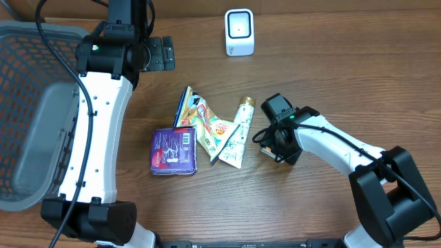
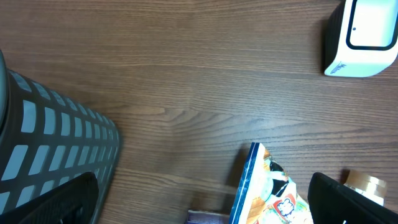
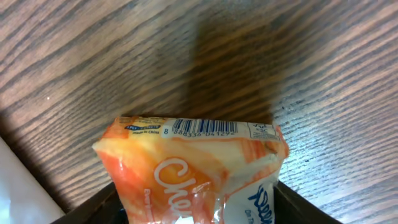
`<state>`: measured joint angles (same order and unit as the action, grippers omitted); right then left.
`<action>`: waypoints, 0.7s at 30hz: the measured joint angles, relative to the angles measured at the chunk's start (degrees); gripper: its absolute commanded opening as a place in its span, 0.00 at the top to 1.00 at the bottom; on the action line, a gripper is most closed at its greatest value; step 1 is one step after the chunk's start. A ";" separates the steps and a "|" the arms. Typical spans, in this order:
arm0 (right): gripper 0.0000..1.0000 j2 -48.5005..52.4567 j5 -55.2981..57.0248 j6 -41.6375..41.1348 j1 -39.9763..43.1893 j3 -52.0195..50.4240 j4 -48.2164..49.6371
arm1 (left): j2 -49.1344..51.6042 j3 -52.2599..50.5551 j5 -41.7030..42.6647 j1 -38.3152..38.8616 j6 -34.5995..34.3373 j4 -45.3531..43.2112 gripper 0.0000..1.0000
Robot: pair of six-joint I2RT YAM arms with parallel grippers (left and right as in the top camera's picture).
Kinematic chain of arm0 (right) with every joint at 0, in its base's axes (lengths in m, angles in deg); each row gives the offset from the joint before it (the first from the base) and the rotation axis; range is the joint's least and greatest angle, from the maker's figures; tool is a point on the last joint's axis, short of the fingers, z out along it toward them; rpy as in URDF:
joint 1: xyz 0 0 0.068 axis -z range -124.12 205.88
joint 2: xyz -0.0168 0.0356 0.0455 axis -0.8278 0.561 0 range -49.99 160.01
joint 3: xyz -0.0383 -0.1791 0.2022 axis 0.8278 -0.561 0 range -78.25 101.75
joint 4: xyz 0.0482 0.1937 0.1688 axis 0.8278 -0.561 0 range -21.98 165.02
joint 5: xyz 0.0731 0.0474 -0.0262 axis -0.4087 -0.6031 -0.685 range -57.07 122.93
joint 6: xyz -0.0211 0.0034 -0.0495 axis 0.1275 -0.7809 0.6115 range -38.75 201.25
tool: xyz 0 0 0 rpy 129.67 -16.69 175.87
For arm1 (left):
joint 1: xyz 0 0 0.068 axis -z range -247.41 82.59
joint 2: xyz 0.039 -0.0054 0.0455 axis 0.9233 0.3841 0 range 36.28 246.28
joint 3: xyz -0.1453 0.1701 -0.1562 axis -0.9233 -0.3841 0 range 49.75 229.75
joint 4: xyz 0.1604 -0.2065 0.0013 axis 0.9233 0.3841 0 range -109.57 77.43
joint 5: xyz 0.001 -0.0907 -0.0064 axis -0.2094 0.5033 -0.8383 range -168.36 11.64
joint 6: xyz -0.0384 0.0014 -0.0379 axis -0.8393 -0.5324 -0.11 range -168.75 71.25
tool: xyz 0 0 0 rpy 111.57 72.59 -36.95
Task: Scan the item barcode
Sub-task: 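Grasp the small orange snack packet with the right gripper and lift it, then carry the orange packet with the right gripper up toward the white scanner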
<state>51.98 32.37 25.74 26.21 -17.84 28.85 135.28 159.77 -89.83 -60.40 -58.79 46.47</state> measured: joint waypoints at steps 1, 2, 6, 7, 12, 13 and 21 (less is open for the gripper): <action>0.38 0.00 -0.02 1.14 0.00 0.00 0.09 | 0.00 0.00 -0.02 0.00 0.00 0.02 0.00; 0.39 0.00 -0.02 2.69 0.00 0.00 0.26 | 0.00 0.00 -0.13 0.00 0.00 0.02 0.00; 0.41 0.00 0.00 9.92 0.00 -0.07 3.26 | 0.00 0.00 -0.35 0.00 0.00 0.04 0.00; 0.41 0.00 0.02 11.02 0.02 -0.07 3.82 | 0.00 0.00 -0.39 0.00 0.00 0.07 0.00; 0.43 0.00 0.17 20.20 0.00 0.39 8.92 | 0.00 0.00 -0.39 0.00 0.02 0.13 0.00; 0.44 0.00 0.20 21.88 0.00 0.72 10.10 | 0.00 0.00 -0.39 0.00 0.02 0.15 0.00; 0.53 0.00 0.79 31.74 0.00 7.43 15.74 | 0.00 0.00 -1.49 0.00 0.04 0.17 0.00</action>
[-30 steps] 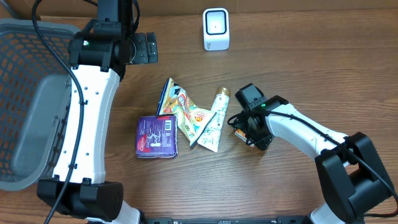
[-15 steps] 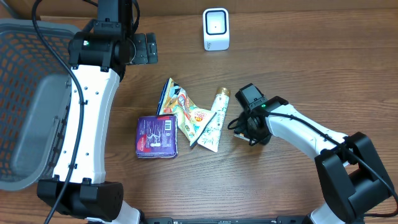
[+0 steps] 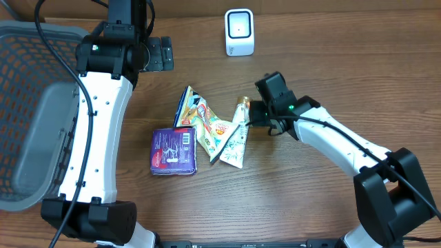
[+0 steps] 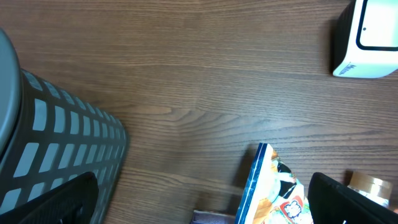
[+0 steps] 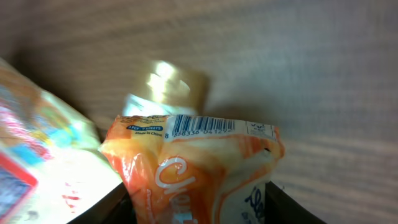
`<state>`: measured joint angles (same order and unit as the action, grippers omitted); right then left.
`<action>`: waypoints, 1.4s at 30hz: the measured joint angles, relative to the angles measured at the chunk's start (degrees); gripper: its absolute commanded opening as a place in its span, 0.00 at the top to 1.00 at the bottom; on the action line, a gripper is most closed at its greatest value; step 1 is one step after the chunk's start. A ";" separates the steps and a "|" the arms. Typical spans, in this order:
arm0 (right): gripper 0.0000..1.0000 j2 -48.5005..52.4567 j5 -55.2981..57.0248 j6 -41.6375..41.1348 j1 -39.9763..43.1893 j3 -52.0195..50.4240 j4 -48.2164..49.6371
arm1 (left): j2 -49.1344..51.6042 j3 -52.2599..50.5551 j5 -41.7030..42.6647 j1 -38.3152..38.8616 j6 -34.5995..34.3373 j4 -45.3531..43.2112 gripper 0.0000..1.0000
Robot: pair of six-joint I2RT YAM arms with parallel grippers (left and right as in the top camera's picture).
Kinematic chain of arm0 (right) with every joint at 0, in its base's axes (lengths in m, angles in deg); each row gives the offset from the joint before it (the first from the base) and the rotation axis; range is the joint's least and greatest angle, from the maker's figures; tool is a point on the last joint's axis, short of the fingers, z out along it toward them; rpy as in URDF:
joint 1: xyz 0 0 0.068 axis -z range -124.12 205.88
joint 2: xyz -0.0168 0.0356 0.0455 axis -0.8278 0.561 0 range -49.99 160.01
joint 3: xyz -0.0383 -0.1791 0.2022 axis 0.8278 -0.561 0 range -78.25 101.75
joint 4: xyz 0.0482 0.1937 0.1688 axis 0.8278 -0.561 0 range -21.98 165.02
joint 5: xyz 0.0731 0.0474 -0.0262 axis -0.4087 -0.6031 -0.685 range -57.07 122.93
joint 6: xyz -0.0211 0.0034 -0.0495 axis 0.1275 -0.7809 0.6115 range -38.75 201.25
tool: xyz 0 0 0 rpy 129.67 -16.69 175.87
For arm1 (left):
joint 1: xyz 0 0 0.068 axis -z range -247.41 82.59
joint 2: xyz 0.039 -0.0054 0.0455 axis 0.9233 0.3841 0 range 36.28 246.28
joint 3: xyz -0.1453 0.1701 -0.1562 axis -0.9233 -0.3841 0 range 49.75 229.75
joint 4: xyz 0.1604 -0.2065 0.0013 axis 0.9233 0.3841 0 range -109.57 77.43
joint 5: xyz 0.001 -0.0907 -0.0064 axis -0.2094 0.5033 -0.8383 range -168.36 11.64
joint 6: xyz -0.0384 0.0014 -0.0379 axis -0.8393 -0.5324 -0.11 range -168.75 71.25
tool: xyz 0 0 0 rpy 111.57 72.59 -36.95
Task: Scan the item barcode
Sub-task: 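Carry the orange packet with the right gripper up toward the white scanner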
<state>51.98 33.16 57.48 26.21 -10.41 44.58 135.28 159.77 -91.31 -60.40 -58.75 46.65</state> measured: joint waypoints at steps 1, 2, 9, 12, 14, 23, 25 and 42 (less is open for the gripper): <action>0.55 -0.09 0.04 1.46 0.00 1.42 -0.04 | 0.00 0.00 -0.11 0.00 0.07 0.00 0.00; 0.57 -0.28 0.02 2.49 0.00 2.23 0.00 | 0.00 0.00 -0.20 0.00 0.11 0.00 0.00; 0.70 -6.27 -0.07 8.39 0.00 3.54 -0.17 | 0.00 0.00 -1.57 0.00 0.13 0.00 0.00; 0.71 -10.14 -1.14 10.64 0.00 3.54 -0.15 | 0.00 0.00 -1.92 0.00 0.13 0.00 0.00; 0.73 -13.07 -2.73 12.39 0.00 3.54 -0.09 | 0.00 0.00 -2.14 0.00 0.13 0.00 0.00; 0.67 -21.99 -11.32 18.88 0.02 3.98 0.02 | 0.00 0.00 -2.32 0.00 0.13 0.00 0.00; 0.65 -23.58 -12.61 20.59 0.00 3.98 0.15 | 0.00 0.00 -2.32 0.00 0.13 0.00 0.00; 0.51 -29.92 -15.13 29.81 0.00 4.13 9.75 | 0.00 0.00 -2.32 0.00 0.13 0.02 0.00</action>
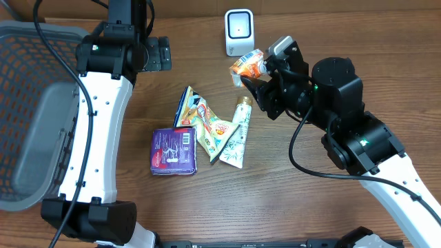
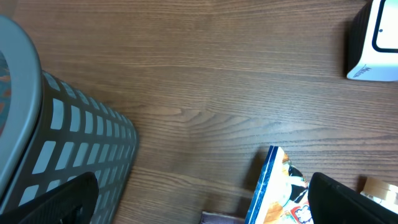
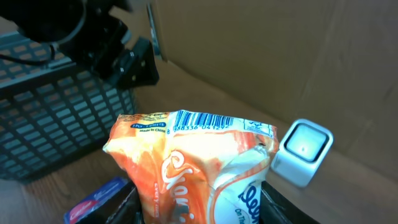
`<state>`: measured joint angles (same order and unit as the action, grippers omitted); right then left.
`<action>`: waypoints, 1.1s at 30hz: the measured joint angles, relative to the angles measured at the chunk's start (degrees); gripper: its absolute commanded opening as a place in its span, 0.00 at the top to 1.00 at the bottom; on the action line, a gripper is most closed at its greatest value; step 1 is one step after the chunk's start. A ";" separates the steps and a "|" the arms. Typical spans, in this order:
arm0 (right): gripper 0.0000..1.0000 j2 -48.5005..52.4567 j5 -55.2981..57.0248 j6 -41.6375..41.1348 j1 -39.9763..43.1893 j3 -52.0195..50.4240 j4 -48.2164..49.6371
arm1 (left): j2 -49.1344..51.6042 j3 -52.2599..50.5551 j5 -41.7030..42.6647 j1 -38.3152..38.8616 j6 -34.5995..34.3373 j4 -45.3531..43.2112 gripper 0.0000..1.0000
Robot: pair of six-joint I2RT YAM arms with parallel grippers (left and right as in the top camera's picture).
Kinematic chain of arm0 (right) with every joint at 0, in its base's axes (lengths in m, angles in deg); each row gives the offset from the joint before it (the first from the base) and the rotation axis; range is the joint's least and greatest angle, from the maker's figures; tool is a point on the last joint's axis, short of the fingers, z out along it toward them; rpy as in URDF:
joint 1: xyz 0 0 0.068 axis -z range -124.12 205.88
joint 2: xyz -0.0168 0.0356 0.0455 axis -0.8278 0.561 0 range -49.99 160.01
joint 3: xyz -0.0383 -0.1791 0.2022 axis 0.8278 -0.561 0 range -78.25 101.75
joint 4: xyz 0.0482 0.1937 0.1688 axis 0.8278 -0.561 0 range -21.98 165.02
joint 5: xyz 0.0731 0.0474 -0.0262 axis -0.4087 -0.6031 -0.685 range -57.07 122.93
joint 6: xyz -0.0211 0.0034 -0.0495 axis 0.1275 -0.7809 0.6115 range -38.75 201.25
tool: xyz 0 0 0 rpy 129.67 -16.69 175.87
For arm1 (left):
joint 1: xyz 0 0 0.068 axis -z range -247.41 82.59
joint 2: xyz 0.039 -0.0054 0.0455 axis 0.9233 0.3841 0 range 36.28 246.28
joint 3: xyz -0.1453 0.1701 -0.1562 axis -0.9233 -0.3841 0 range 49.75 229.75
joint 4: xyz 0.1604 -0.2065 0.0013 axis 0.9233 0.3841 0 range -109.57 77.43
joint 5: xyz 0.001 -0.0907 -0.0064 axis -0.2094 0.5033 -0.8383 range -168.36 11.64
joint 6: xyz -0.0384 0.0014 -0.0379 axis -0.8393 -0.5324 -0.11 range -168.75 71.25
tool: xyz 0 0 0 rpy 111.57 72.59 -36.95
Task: Scan the item barcode
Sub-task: 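Carry the orange packet with the right gripper up toward the white scanner, then hold the packet's barcode side facing the scanner window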
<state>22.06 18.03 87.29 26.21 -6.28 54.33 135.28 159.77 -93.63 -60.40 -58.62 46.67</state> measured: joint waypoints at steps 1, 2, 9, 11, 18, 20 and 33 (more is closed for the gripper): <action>0.51 0.00 -0.22 0.61 0.00 0.00 1.09 | 0.00 0.00 0.00 0.00 -0.02 -0.02 0.00; 0.52 0.00 -0.39 1.29 0.00 0.00 2.14 | 0.00 0.00 0.00 0.00 0.00 -0.02 0.00; 0.51 0.00 -1.27 4.70 0.00 0.04 6.78 | 0.00 0.00 0.00 0.00 -0.02 -0.02 0.00; 0.50 0.00 -1.38 5.44 0.00 0.04 8.33 | 0.00 0.00 0.00 0.00 -0.02 -0.02 0.00; 0.50 0.00 -1.53 6.88 0.00 0.04 15.72 | 0.00 0.00 0.00 0.00 0.00 -0.02 0.00; 0.50 0.00 -1.84 7.08 0.00 0.04 17.07 | 0.00 0.00 0.00 0.00 0.00 0.00 0.00; 0.51 0.00 -7.26 12.81 0.00 0.04 22.97 | 0.00 0.00 0.00 0.00 0.00 0.00 0.00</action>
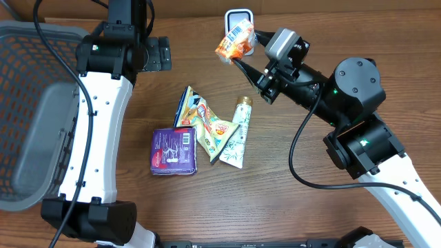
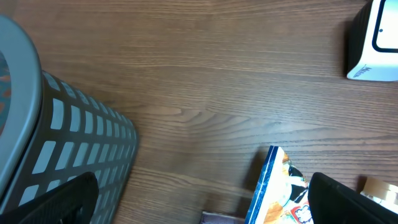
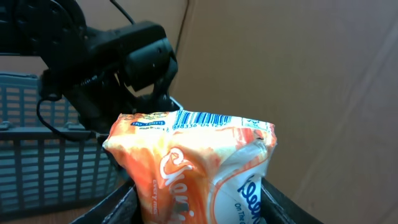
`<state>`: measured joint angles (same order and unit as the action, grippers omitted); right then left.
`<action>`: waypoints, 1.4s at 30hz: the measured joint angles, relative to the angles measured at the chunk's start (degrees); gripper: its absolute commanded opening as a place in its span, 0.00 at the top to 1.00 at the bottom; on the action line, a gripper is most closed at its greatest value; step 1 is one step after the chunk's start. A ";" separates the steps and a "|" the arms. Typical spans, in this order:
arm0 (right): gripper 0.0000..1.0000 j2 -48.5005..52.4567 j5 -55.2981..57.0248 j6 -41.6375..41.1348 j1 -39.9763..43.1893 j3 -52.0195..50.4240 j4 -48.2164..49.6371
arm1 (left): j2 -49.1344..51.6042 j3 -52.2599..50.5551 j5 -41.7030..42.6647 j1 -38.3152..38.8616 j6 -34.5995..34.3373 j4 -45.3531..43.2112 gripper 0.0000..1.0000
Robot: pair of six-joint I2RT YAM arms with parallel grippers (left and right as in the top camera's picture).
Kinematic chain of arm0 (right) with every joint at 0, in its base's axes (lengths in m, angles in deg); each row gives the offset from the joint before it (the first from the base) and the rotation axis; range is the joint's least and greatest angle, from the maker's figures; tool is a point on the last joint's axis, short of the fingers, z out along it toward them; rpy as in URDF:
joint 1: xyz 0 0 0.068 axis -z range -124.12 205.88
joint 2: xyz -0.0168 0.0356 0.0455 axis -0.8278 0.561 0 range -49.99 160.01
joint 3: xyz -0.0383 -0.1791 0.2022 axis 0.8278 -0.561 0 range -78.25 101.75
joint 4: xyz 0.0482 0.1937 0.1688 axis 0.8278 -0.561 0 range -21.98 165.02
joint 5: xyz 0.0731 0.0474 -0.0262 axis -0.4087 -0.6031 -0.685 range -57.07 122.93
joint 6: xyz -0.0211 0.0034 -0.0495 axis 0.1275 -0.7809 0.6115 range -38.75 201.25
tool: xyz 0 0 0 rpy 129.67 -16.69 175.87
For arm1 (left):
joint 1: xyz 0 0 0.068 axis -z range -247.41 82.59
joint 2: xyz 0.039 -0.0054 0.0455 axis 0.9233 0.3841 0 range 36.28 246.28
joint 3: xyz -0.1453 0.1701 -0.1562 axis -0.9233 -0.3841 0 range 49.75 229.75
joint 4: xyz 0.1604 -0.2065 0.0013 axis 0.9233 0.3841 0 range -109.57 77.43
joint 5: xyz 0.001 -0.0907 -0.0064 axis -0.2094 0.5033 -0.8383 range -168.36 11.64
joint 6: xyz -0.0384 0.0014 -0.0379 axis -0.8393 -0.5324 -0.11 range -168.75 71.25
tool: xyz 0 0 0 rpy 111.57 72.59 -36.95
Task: Scan the item barcode
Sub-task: 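Hold the packet's barcode side facing the scanner window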
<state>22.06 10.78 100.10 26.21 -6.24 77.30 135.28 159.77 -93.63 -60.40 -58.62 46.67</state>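
Observation:
An orange and white tissue packet [image 1: 234, 38] hangs in the air just in front of the white scanner [image 1: 239, 14] at the table's far edge. My right gripper [image 1: 242, 58] is shut on it. In the right wrist view the packet [image 3: 193, 162] fills the middle, its barcode strip [image 3: 208, 119] along the top edge. My left gripper [image 2: 202, 205] stands open high over the table's left part, nothing between its fingers; the scanner [image 2: 375, 38] shows at the upper right of its view.
A grey mesh basket [image 1: 31, 110] stands at the left. On the table's middle lie a purple packet [image 1: 173, 151], a colourful snack bag [image 1: 203, 120] and a white tube with a gold cap [image 1: 238, 131]. A cardboard wall [image 3: 298, 74] rises behind the table.
My right gripper has risen and moved left with the tissue packet, from beside the scanner to right in front of it. The left arm has not moved.
My right gripper held the tissue packet low over the table, right of the tube. Then it was beside the tube's cap. Later it was lifted near the scanner, and now the packet is in front of the scanner. The left gripper stayed open, shifting only slightly.

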 measured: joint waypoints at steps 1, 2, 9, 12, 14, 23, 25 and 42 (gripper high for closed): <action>0.53 0.00 -0.13 0.74 0.00 0.00 0.37 | 0.00 0.00 0.00 0.00 0.00 0.00 0.00; 0.53 0.00 -0.20 1.29 0.02 0.00 0.68 | 0.00 0.00 0.00 0.00 0.00 0.00 0.00; 0.53 0.00 -0.55 4.04 0.00 0.00 4.13 | 0.00 0.00 0.00 0.00 0.00 0.00 0.00; 0.48 0.00 -0.59 5.42 0.00 0.00 4.72 | 0.00 0.00 0.00 0.00 0.00 0.00 0.00; 0.48 0.00 -0.61 6.10 0.00 0.00 5.01 | 0.00 0.00 0.00 0.00 0.00 0.00 0.00; 0.48 0.00 -1.01 6.71 0.00 0.00 4.57 | 0.00 0.00 0.00 0.00 -0.02 0.00 0.00; 0.50 0.00 -1.01 6.69 0.00 0.00 4.55 | 0.00 0.00 0.00 0.00 0.00 0.00 0.00; 0.50 0.11 -0.96 6.69 0.00 0.00 4.15 | 0.00 0.00 0.00 0.00 0.00 0.00 0.00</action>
<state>22.17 9.81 106.79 26.21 -6.24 81.46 135.28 159.77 -93.63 -60.40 -58.62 46.67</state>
